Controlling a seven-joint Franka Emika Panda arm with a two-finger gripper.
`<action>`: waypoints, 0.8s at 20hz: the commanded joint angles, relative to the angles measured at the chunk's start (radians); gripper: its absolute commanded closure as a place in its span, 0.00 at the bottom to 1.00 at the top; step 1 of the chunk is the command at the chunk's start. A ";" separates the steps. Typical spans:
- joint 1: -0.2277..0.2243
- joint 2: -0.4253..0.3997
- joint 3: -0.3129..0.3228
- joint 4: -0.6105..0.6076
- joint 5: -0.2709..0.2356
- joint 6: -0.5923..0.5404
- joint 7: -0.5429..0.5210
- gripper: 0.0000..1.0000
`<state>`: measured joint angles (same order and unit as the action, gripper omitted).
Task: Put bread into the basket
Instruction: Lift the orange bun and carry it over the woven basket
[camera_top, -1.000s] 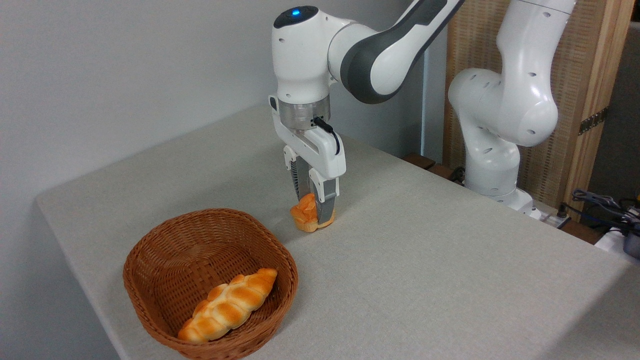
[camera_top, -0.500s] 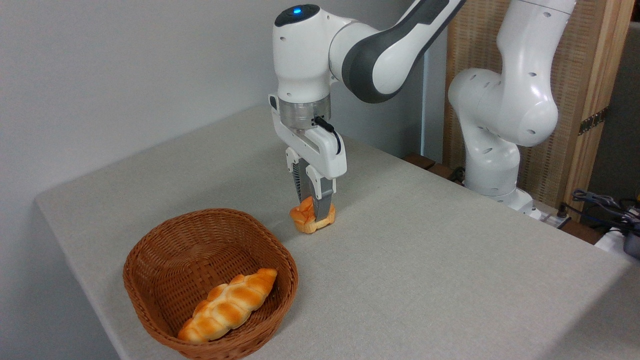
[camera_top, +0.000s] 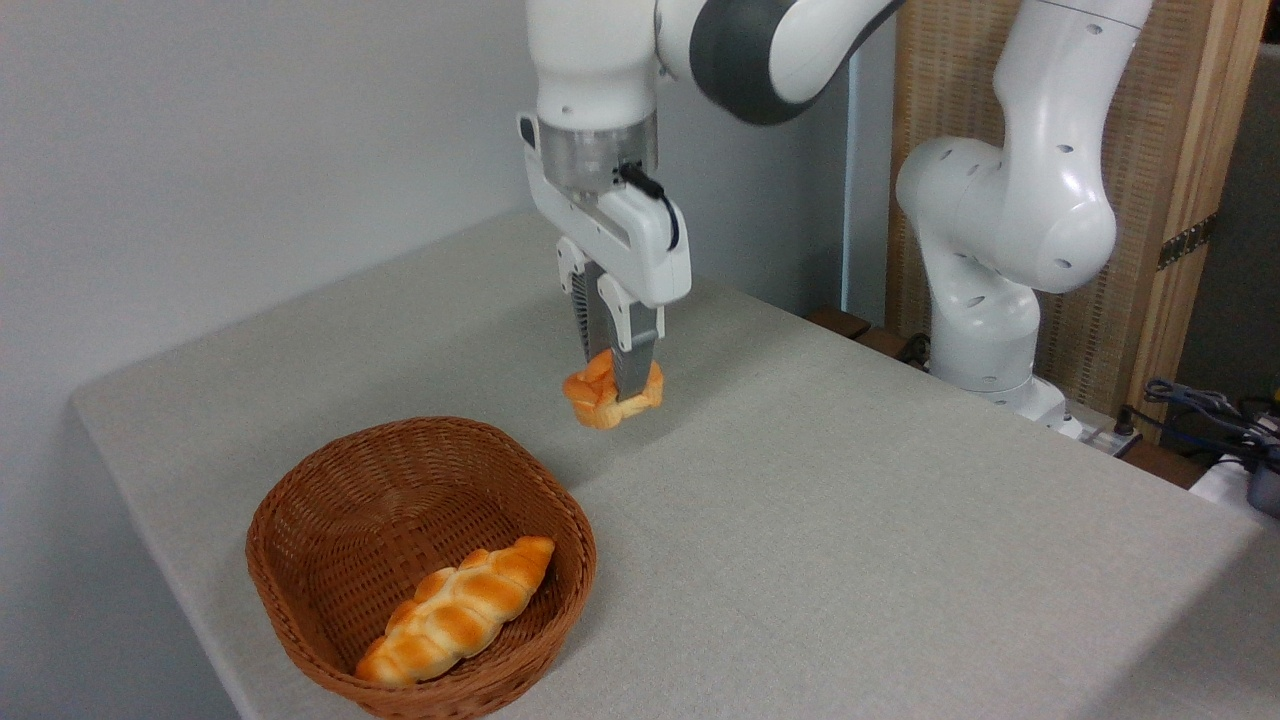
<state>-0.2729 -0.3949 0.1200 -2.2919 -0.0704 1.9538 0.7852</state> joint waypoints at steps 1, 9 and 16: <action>-0.020 0.040 0.058 0.100 -0.037 -0.010 0.026 0.63; -0.173 0.123 0.171 0.101 -0.100 0.359 0.029 0.62; -0.175 0.234 0.171 0.101 -0.095 0.513 0.061 0.49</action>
<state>-0.4296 -0.2138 0.2722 -2.2097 -0.1572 2.4113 0.8230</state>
